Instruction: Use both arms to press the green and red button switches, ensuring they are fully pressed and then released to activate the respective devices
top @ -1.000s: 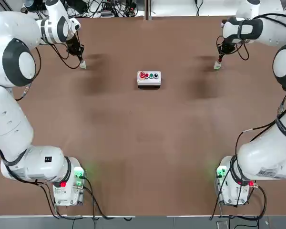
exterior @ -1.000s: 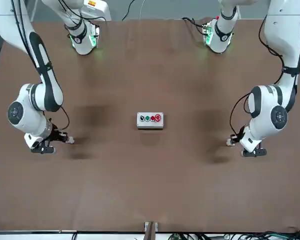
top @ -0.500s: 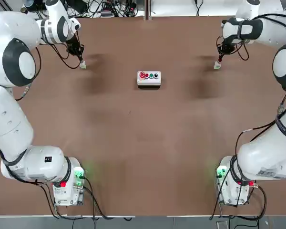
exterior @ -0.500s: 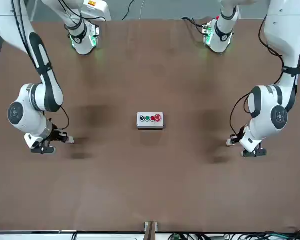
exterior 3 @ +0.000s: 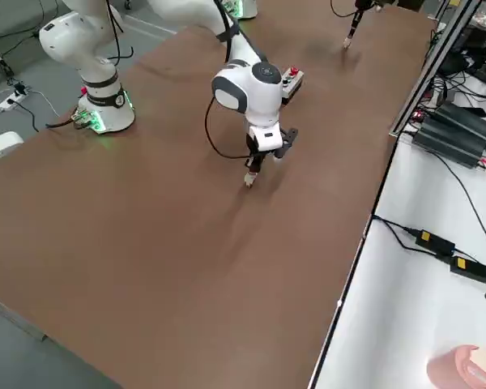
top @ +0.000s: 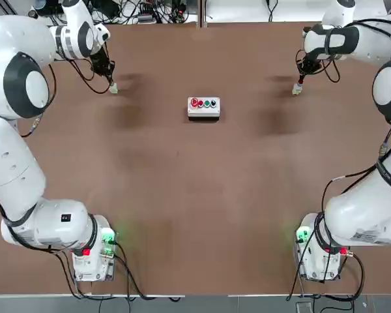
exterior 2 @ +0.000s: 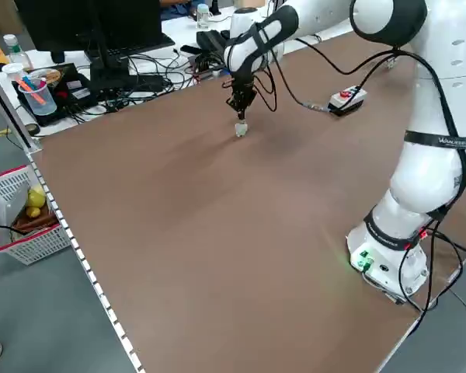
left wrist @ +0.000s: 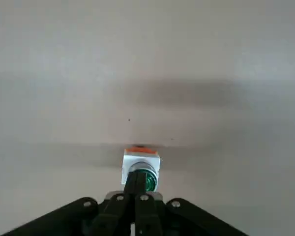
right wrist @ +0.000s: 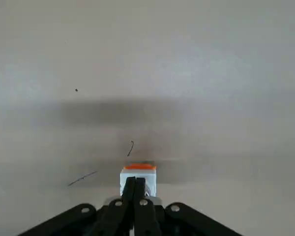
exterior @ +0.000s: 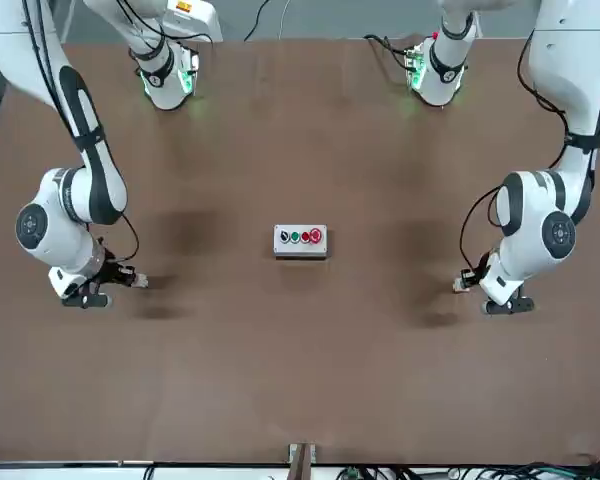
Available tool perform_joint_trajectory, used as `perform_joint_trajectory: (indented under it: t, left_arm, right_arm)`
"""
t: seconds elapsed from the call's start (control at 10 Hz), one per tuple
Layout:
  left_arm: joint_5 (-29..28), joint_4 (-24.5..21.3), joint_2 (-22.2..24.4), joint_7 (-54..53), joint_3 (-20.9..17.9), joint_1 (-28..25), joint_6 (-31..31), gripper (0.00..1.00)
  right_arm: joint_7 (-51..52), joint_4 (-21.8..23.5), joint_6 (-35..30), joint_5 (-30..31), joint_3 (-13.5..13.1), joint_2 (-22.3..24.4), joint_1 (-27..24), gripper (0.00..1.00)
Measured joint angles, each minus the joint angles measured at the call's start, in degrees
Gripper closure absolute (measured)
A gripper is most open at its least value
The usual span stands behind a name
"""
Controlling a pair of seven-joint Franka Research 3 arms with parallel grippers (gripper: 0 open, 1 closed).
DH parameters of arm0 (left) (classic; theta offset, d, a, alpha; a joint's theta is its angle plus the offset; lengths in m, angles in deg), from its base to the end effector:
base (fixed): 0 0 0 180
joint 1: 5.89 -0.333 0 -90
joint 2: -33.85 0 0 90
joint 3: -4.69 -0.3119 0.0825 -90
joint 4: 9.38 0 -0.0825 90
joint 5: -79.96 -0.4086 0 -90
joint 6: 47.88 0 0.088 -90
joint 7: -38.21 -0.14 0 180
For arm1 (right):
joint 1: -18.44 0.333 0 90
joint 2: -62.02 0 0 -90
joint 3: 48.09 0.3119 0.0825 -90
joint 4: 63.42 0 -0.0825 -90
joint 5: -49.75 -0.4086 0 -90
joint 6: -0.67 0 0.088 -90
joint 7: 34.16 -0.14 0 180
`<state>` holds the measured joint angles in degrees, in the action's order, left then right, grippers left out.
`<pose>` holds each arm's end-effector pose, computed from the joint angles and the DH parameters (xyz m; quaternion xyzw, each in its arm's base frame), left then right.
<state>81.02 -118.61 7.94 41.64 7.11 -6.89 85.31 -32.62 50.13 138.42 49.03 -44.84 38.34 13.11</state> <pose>0.6402 -0.0163 0.2034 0.9994 0.0259 -0.0175 0.0152 0.6278 -0.0225 0.2028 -0.9998 0.0118 -0.0053 0.0155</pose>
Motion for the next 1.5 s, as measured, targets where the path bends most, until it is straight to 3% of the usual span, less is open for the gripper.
perform_joint_trajectory:
  t: [1.5]
  left_arm:
    - [0.00, 0.62, 0.30, 0.73, 0.22, 0.10, -1.74, 0.97]
  right_arm:
    - [0.03, -0.53, -2.51, 0.00, -0.02, -0.03, -0.08, 0.95]
